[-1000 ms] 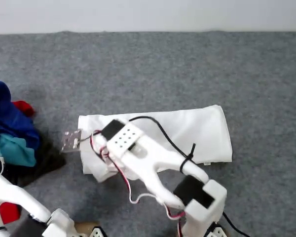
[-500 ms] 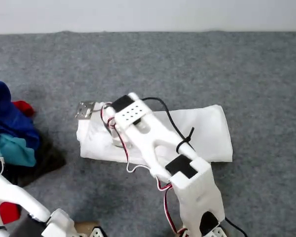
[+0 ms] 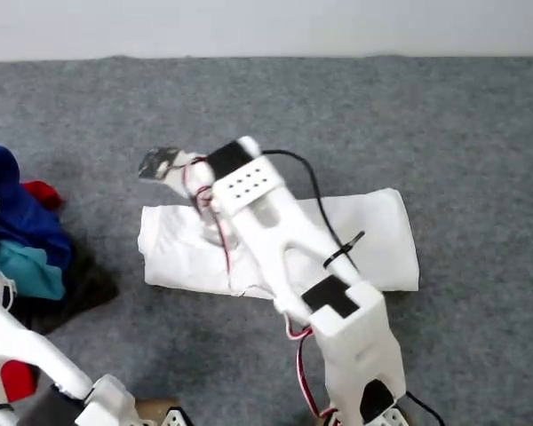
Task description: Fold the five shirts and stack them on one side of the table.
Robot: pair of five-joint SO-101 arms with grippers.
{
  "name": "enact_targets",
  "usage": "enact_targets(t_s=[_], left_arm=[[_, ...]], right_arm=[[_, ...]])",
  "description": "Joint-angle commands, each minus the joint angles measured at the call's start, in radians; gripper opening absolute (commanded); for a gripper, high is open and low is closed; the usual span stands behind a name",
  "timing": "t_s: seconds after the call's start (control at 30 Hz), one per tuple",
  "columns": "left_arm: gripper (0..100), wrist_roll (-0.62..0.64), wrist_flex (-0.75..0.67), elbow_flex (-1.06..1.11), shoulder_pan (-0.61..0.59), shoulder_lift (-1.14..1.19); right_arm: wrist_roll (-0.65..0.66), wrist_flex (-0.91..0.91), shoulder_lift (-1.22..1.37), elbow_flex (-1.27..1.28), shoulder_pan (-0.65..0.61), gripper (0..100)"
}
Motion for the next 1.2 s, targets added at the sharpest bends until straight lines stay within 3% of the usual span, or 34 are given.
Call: enact_targets(t_s=[0.0, 0.2, 0.43, 0.63, 0.8, 1.0, 1.17], left_arm=[[2, -0.006, 0.018, -0.041, 0.008, -0.011], [2, -0.006, 0.018, -0.041, 0.008, -0.011], [2, -0.006, 0.049, -0.051, 0.006, -0.012], [2, -0.006, 0.087, -0.119, 0.009, -0.012], [2, -0.005, 0.158, -0.137, 0.086, -0.012], [2, 0.058, 0.161, -0.133, 0.166, -0.077], [2, 0.061, 0.163, -0.110, 0.218, -0.158]], right_arm=[[-0.014, 0.082, -0.001, -0.061, -0.070, 1.8], [-0.008, 0.030, 0.114, -0.052, -0.076, 1.0], [-0.006, -0.162, 0.199, -0.066, 0.070, 1.0], [-0.011, -0.096, 0.205, -0.230, 0.119, 1.0], [-0.011, -0.035, 0.200, -0.275, 0.107, 1.0], [-0.014, 0.074, 0.203, -0.276, -0.002, 1.0], [-0.012, -0.053, 0.255, -0.273, 0.024, 1.0]])
